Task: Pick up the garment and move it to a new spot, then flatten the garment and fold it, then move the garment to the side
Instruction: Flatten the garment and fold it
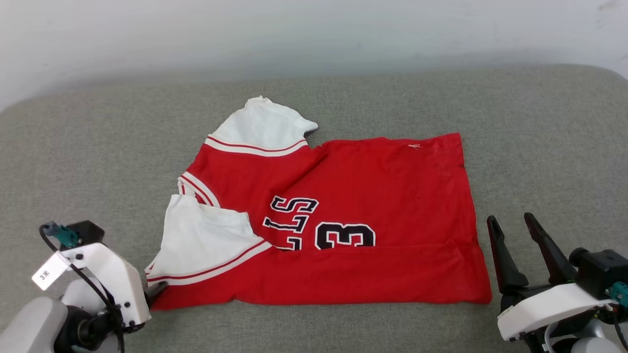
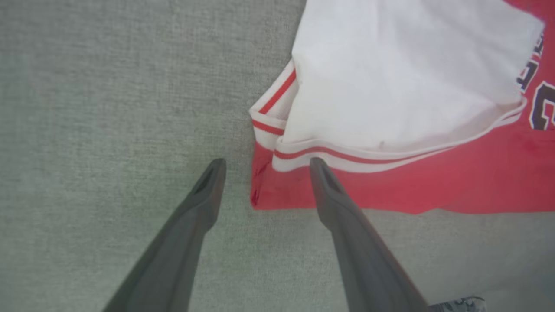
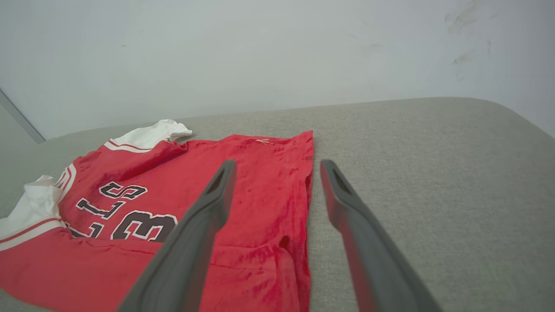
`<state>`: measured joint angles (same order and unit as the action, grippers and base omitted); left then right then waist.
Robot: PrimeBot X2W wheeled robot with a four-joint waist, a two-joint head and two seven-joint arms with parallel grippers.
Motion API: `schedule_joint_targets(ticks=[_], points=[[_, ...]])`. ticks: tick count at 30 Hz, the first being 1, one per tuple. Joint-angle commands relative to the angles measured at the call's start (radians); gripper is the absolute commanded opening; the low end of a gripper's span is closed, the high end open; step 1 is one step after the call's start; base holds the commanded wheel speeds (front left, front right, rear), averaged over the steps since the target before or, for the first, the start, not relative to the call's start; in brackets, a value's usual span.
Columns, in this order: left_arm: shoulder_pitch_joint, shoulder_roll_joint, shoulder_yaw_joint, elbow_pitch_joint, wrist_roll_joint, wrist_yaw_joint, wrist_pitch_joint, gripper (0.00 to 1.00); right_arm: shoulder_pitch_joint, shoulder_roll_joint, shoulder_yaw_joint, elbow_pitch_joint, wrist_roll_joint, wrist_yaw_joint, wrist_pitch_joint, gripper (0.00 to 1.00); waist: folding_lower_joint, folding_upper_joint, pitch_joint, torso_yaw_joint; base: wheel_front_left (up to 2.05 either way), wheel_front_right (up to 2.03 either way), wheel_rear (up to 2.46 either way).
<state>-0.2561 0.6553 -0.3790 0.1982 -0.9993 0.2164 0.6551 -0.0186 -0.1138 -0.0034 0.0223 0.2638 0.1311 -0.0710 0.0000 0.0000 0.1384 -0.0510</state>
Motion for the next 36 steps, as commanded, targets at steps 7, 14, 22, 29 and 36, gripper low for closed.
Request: schedule_joint_targets(ticks=[7,14,22,29,36], points=[[0.015,-0.048,-0.03,0.052,-0.019,-0.021,0.0,1.0,-0.026,0.007,-0.014,0.007,0.03,-0.001,0.017,1.0,0.0,0.0,0.056,-0.027,0.0,0.0,0.0],[0.004,-0.1,-0.055,0.09,-0.022,-0.074,-0.031,0.0,-0.05,-0.029,-0.061,0.034,0.05,-0.001,0.049,1.0,0.0,0.0,0.068,-0.033,0.0,0.0,0.0],[-0.022,-0.052,-0.024,0.032,0.036,-0.072,-0.124,0.0,-0.075,-0.113,-0.08,0.031,0.126,-0.001,0.223,1.0,0.0,0.0,0.042,-0.016,0.0,0.0,0.0],[-0.009,-0.033,-0.021,-0.08,0.066,-0.046,-0.149,0.0,-0.079,-0.212,-0.008,0.05,0.197,-0.001,0.565,1.0,0.0,0.0,0.036,0.013,0.0,0.0,0.0],[-0.009,-0.042,-0.037,-0.157,0.076,-0.032,-0.144,0.0,-0.109,-0.21,0.081,0.061,0.255,-0.001,0.747,1.0,0.0,0.0,0.073,0.044,0.0,0.0,0.0]])
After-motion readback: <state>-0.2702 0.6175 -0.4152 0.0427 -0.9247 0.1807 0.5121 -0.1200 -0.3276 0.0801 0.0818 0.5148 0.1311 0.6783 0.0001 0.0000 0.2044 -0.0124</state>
